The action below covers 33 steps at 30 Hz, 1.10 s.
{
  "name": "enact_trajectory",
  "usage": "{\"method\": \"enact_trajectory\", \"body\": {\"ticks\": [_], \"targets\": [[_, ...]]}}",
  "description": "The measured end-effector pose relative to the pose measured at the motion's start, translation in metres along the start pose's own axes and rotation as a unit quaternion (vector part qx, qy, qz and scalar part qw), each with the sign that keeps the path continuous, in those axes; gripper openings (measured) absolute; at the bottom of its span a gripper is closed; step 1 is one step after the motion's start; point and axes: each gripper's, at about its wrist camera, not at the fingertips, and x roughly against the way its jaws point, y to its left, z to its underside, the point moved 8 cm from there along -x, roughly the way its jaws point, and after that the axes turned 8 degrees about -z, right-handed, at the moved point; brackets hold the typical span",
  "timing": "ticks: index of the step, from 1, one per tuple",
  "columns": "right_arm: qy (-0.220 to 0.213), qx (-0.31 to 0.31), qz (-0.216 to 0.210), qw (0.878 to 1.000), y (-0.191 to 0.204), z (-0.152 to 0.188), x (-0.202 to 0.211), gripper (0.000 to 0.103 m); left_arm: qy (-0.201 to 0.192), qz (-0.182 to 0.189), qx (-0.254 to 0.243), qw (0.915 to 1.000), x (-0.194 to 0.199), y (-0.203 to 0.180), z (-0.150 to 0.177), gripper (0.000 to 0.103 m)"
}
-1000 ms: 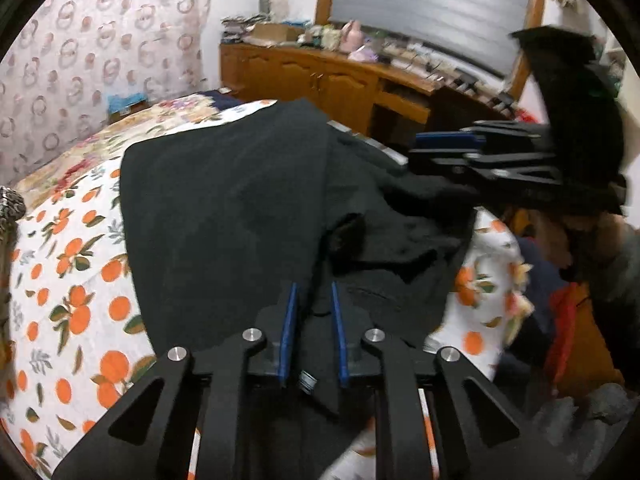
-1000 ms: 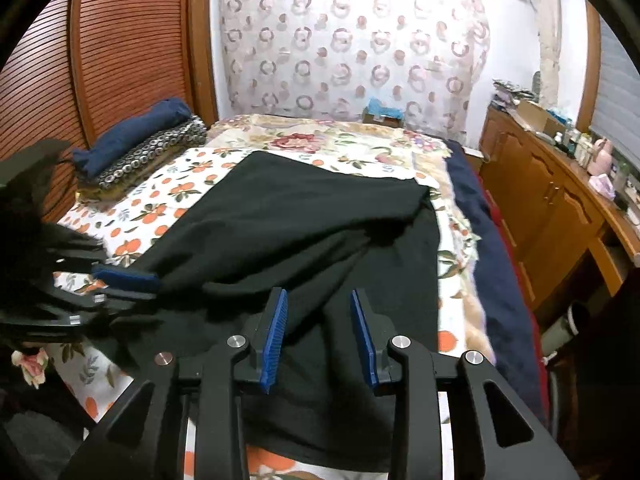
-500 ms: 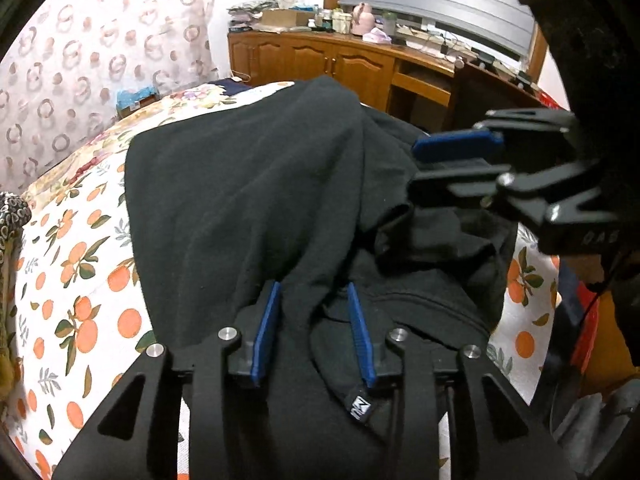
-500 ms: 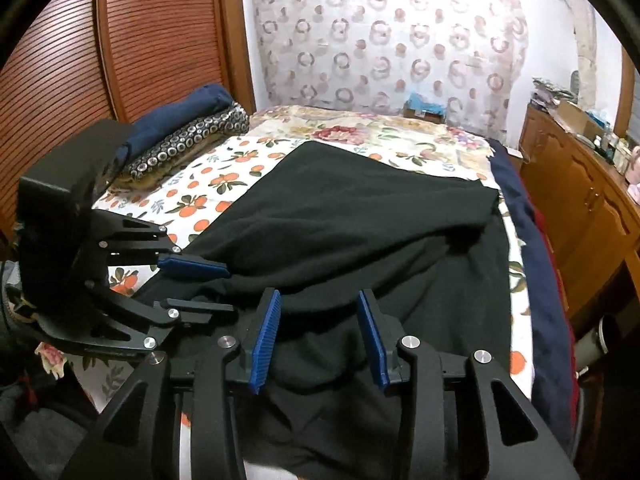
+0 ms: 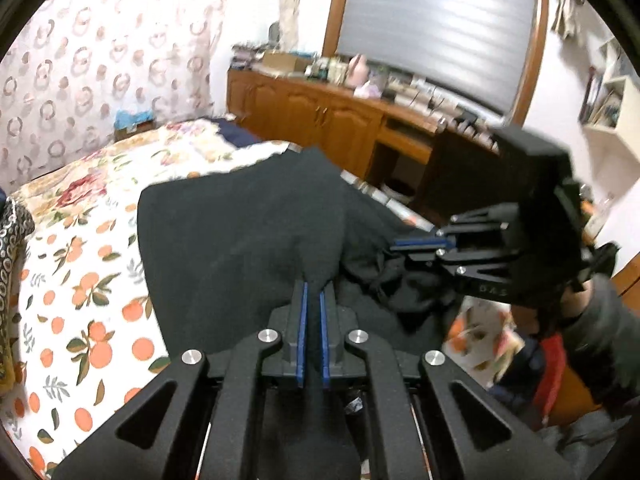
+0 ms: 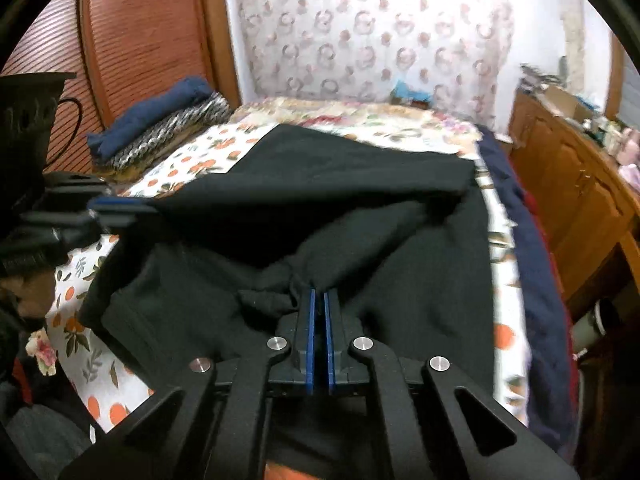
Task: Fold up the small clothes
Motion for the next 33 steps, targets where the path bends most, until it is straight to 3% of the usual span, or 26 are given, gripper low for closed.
{"method": "enact_trajectory", "body": {"ticks": [7, 15, 16, 17, 18, 23, 27, 30, 32, 33], "targets": [[-0.022, -0.022, 0.042, 0.999, -0.038, 0.016, 0.047, 0.004, -0.016, -0.003, 0.015, 0.9998, 0.016, 0.011, -0.013, 0.005], [-0.020, -0.033, 0.091, 0.995, -0.044, 0.022, 0.051, 0.004, -0.030, 0.093, 0.064, 0.9932, 0.025, -0.007, -0.042, 0.005], [-0.021, -0.034, 0.096, 0.995, -0.042, 0.021, 0.050, 0.011, -0.031, 0.085, 0.065, 0.9938, 0.025, -0.005, -0.042, 0.005], [-0.024, -0.034, 0.101, 0.994, -0.040, 0.021, 0.051, 0.024, -0.031, 0.068, 0.062, 0.9953, 0.025, -0.001, -0.041, 0.005], [-0.029, -0.034, 0.103, 0.994, -0.039, 0.019, 0.053, 0.028, -0.027, 0.039, 0.056, 0.9973, 0.023, 0.007, -0.037, 0.005], [-0.060, -0.031, 0.075, 0.995, -0.021, 0.004, 0.053, 0.029, 0.014, -0.058, 0.057, 0.9966, 0.006, 0.056, -0.004, 0.005], [-0.069, -0.028, 0.029, 0.997, 0.003, -0.005, 0.037, 0.033, 0.039, -0.068, 0.081, 0.9937, -0.004, 0.080, 0.015, 0.006], [-0.055, -0.023, -0.013, 0.998, 0.027, -0.009, 0.014, 0.033, 0.036, -0.081, 0.078, 0.9930, -0.001, 0.089, 0.022, 0.016], [-0.041, -0.017, -0.033, 0.998, 0.043, -0.010, -0.004, 0.033, 0.032, -0.085, 0.079, 0.9927, 0.005, 0.093, 0.025, 0.035], [-0.033, -0.014, -0.040, 0.999, 0.049, -0.011, -0.014, 0.033, 0.030, -0.087, 0.080, 0.9926, 0.008, 0.095, 0.026, 0.039]]}}
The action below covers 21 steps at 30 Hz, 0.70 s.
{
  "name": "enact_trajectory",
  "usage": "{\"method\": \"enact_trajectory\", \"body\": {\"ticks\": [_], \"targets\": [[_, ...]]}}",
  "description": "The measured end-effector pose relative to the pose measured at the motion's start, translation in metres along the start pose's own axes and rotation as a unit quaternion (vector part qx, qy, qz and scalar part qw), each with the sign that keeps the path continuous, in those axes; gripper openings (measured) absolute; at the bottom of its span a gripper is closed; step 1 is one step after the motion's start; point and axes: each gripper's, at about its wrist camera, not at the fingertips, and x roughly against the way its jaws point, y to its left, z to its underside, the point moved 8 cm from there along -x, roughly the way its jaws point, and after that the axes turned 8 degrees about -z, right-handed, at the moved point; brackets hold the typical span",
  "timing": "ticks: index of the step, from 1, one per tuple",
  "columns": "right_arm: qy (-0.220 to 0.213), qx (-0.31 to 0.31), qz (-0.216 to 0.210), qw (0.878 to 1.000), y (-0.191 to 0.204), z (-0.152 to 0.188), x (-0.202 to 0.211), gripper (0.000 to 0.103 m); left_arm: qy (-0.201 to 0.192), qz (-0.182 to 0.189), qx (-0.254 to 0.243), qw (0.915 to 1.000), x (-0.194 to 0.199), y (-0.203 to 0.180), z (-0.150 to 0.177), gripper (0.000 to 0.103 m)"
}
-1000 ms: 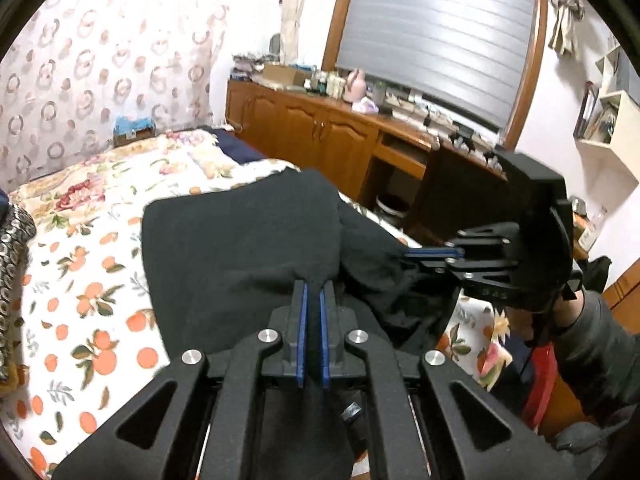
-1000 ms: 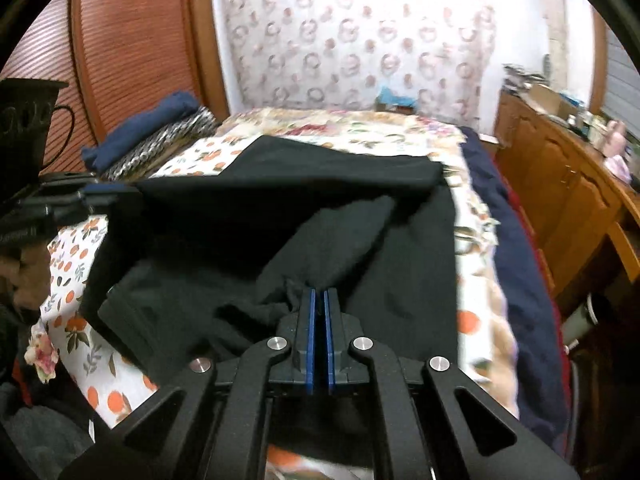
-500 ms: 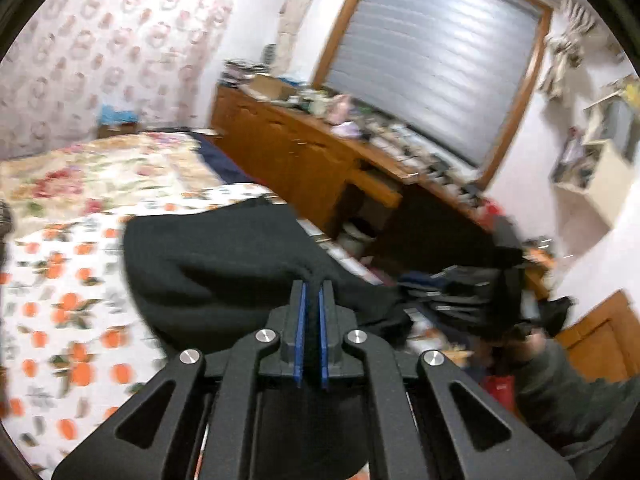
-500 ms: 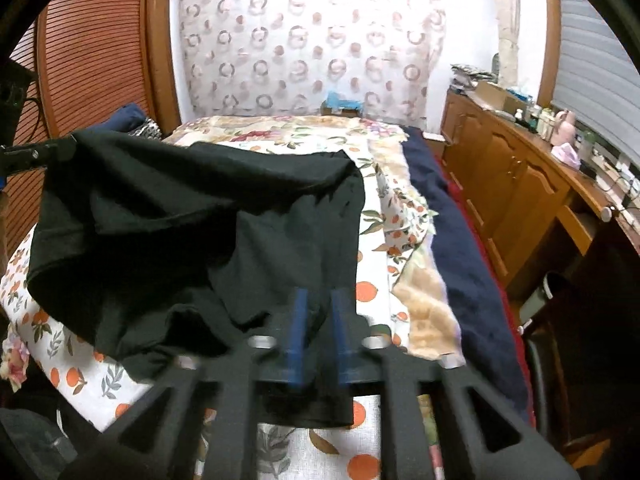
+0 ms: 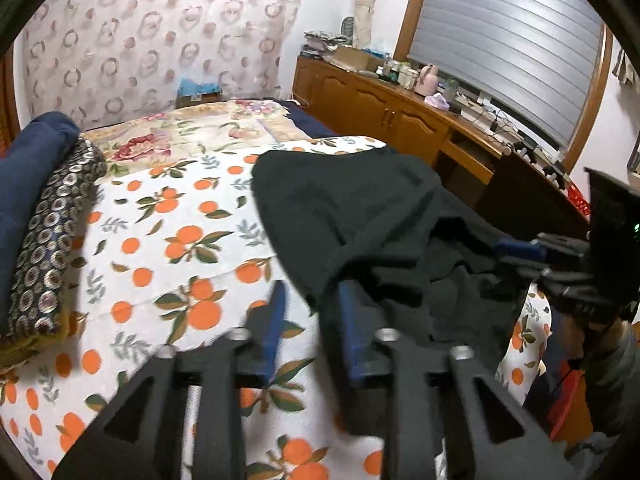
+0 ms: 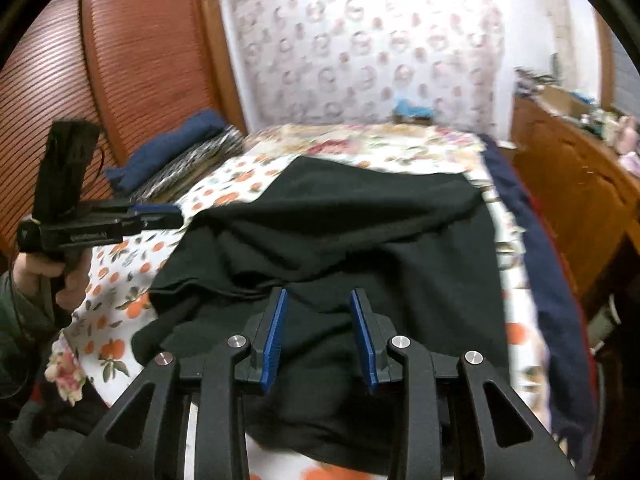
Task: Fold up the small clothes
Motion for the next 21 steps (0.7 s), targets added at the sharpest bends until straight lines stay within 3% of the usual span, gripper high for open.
{"method": "enact_trajectory", "body": {"ticks": [1, 5, 15, 17, 21], "targets": [[0.007, 0.002, -0.008, 1.000, 0.004, 0.000, -0.010, 0.033, -0.003, -0.001, 0.002, 1.0000, 0.003, 0.005, 0.002, 0.044], [0.030, 0.012, -0.034, 0.999, 0.024, -0.003, -0.043, 0.033, -0.006, -0.006, 0.001, 1.0000, 0.013, 0.016, 0.010, 0.048], [0.069, -0.023, -0.032, 0.997, 0.010, -0.013, -0.094, 0.033, -0.024, -0.020, -0.008, 0.9995, 0.031, 0.017, 0.020, 0.048], [0.067, -0.012, -0.040, 0.997, 0.019, -0.014, -0.088, 0.005, -0.027, -0.021, -0.011, 0.9993, 0.032, 0.015, 0.021, 0.048], [0.021, 0.010, -0.044, 0.999, 0.030, -0.017, -0.054, 0.005, -0.028, -0.021, -0.012, 0.9993, 0.032, 0.013, 0.022, 0.048]]}}
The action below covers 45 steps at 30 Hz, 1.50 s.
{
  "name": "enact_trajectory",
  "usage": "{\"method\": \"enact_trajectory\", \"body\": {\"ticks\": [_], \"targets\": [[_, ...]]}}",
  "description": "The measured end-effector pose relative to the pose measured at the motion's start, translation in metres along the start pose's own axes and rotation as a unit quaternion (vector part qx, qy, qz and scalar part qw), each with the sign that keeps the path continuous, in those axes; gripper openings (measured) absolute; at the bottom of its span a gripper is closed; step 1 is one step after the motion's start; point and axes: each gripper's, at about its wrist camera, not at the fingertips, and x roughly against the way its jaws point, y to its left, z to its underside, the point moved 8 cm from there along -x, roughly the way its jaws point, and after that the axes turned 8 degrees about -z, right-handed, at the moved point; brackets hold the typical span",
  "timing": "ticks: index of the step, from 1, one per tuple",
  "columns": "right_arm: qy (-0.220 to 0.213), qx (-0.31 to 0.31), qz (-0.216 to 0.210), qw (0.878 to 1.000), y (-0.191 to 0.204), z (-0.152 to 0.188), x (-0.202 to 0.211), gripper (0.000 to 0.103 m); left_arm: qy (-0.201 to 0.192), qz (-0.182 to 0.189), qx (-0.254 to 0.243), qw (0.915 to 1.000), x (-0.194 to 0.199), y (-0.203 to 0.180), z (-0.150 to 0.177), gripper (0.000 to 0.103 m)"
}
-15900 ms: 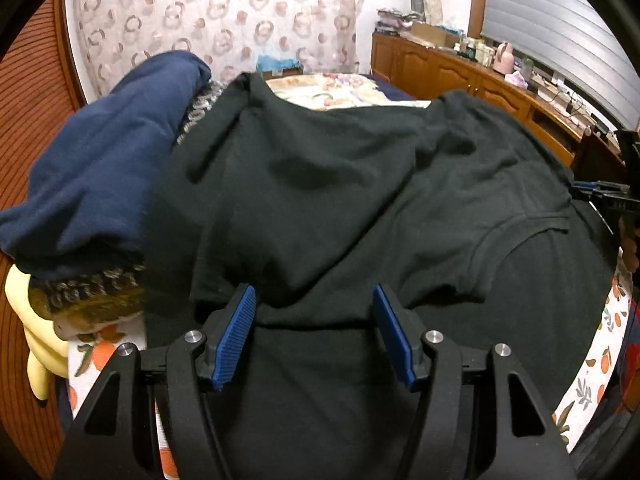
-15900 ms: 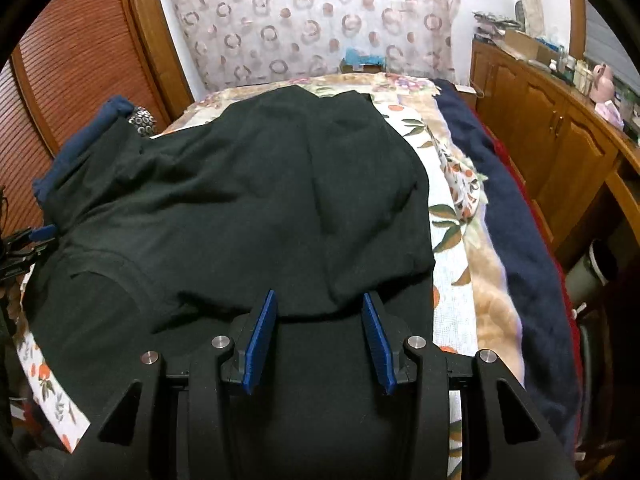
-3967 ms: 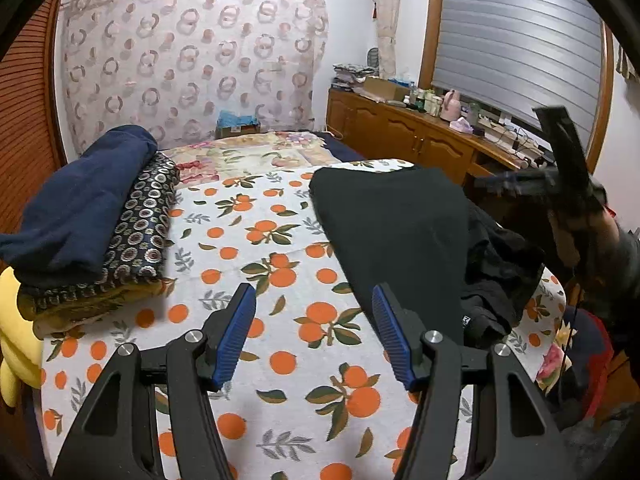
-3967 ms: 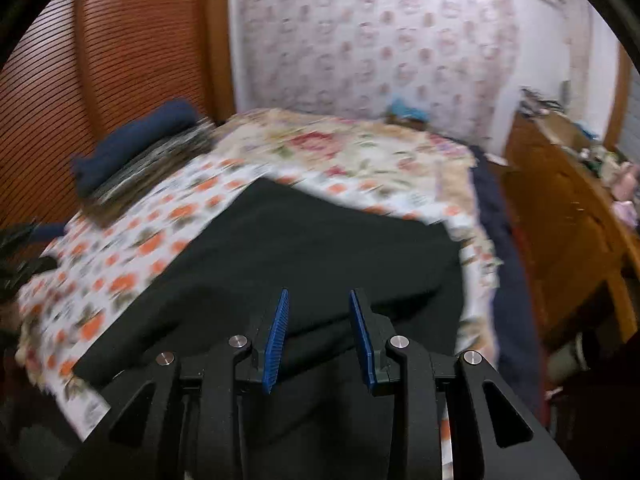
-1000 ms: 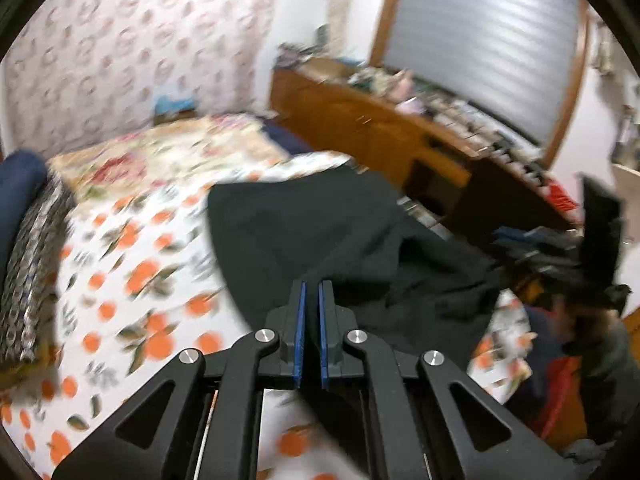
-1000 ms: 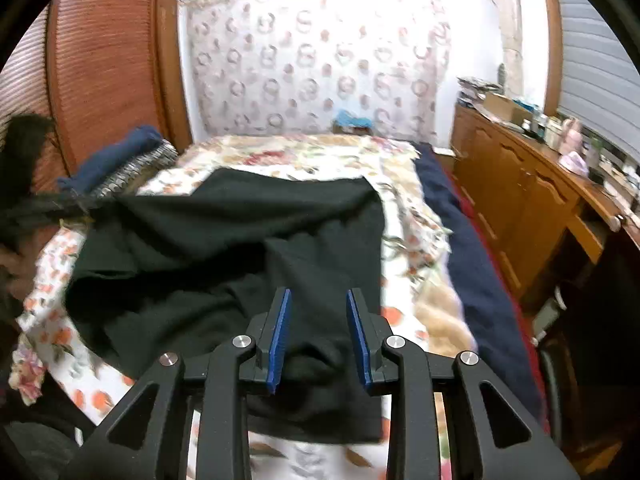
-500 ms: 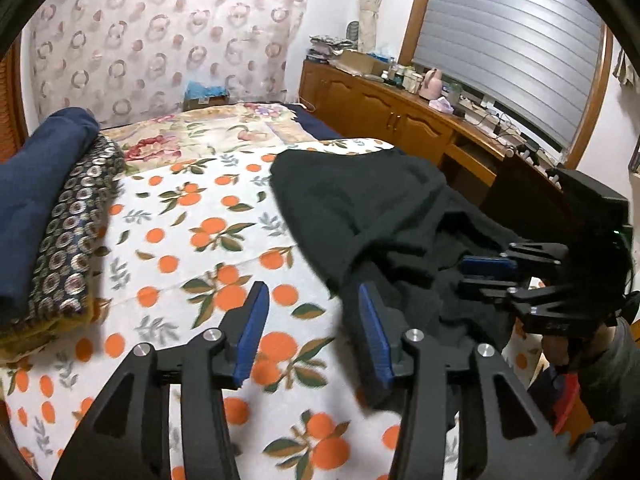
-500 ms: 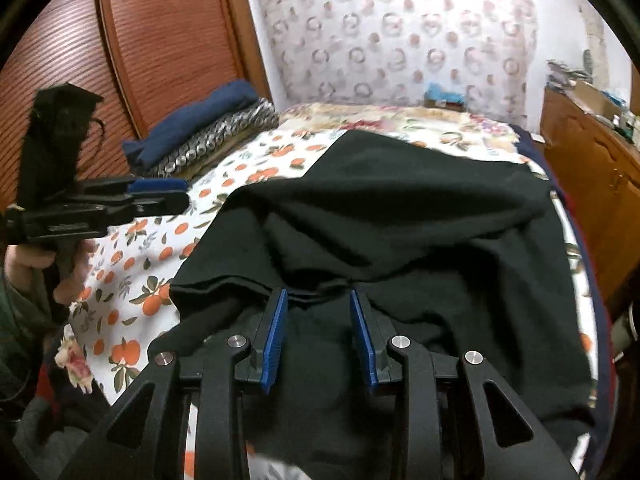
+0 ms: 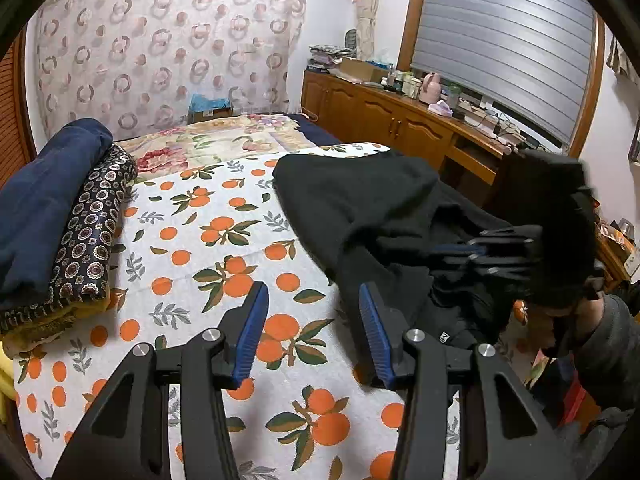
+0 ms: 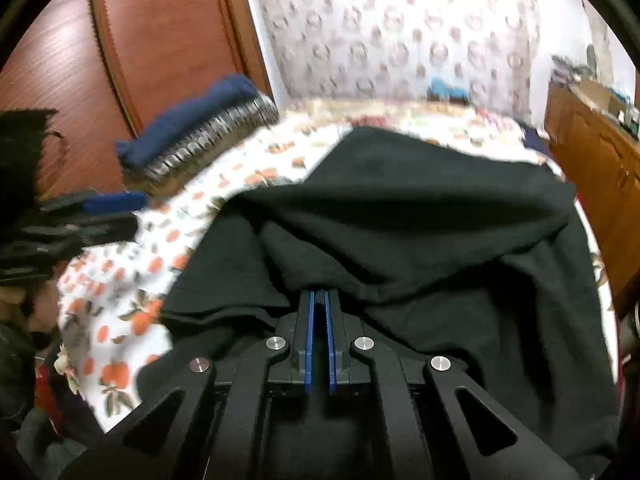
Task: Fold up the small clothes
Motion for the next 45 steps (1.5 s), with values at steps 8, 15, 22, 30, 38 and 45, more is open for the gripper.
{"method": "enact_trajectory", "body": {"ticks": [8, 15, 22, 30, 38, 45], "targets": [[-0.095, 0.005, 0.018, 0.995, -0.002, -0.001, 0.108, 0.004, -0.006, 0.011, 0.001, 0.9999, 0.002, -0.016, -0.007, 0.048], [-0.113, -0.003, 0.096, 0.989, -0.031, 0.027, 0.195, 0.004, -0.001, 0.030, -0.019, 0.9994, -0.004, -0.050, -0.013, 0.048], [-0.018, -0.046, 0.135, 0.990, -0.054, 0.091, 0.174, 0.004, 0.011, 0.037, -0.040, 0.9985, -0.014, -0.076, -0.005, 0.048], [-0.034, -0.037, 0.143, 0.988, -0.060, 0.074, 0.166, 0.030, 0.015, 0.016, -0.036, 0.9991, -0.026, -0.072, -0.002, 0.078], [-0.069, -0.034, 0.136, 0.988, -0.090, 0.004, 0.133, 0.031, 0.003, 0.005, -0.027, 0.9996, -0.027, -0.071, -0.013, 0.078], [0.012, -0.098, 0.109, 0.989, -0.155, -0.037, 0.033, 0.031, -0.007, -0.023, -0.018, 0.9995, -0.034, -0.066, -0.021, 0.078]]}}
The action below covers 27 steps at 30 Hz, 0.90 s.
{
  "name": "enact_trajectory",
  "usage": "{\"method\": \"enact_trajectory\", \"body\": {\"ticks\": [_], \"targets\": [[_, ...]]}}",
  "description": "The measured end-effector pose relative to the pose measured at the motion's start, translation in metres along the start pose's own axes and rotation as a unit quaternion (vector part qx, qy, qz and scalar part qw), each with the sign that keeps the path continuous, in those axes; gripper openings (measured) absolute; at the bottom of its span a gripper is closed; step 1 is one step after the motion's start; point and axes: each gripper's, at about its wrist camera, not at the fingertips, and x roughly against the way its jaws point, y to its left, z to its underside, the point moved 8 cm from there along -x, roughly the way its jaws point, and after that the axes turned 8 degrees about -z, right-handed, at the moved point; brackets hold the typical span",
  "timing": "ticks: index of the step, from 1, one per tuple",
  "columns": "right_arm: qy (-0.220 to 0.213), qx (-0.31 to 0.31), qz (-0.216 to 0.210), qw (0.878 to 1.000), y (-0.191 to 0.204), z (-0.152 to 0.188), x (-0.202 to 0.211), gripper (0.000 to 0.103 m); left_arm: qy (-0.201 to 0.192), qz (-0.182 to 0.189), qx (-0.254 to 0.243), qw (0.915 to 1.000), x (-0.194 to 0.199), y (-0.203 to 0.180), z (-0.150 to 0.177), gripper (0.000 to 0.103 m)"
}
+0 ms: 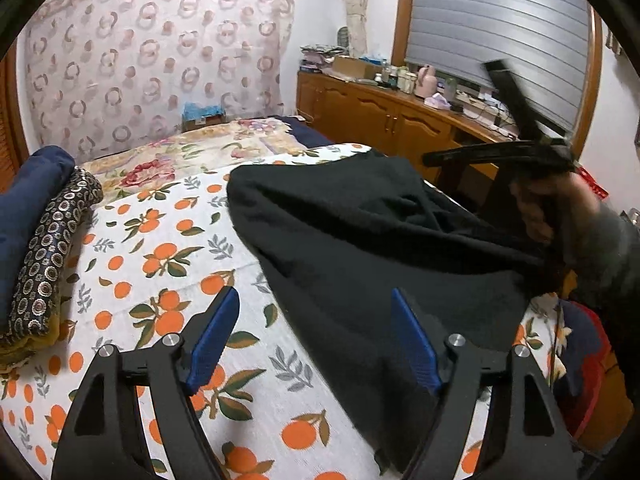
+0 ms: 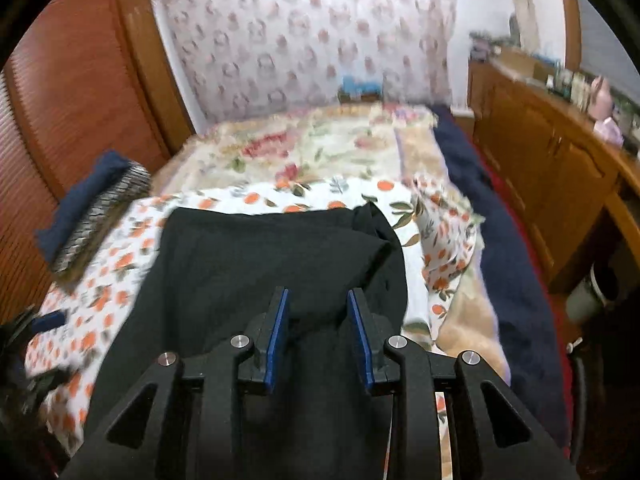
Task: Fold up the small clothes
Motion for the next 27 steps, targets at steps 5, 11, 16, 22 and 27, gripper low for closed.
{"method": "enact_trajectory", "body": {"ticks": [5, 11, 16, 22, 27], "targets": [[0.055, -0.021, 0.032, 0.998, -0.016, -0.010, -0.039, 0.031, -0.002, -0.002, -0.001, 1.0000, 0.000, 0.000, 0.000, 0.078], [0.032, 0.039, 0.049, 0.998, -0.004, -0.033, -0.032, 0.003, 0.005, -0.003, -0.002, 1.0000, -0.003, 0.001, 0.004, 0.078], [-0.044, 0.053, 0.092, 0.993, -0.005, -0.064, -0.005, 0.003, 0.015, -0.002, 0.003, 0.9999, -0.006, 0.003, 0.011, 0.078], [-0.022, 0.077, 0.169, 0.982, -0.021, -0.089, -0.021, 0.003, 0.031, 0.003, -0.004, 0.9995, -0.009, -0.005, 0.022, 0.078], [0.005, 0.095, 0.200, 0.975, -0.030, -0.070, -0.017, 0.046, 0.042, 0.012, -0.011, 0.9990, -0.011, -0.014, 0.033, 0.078]]}}
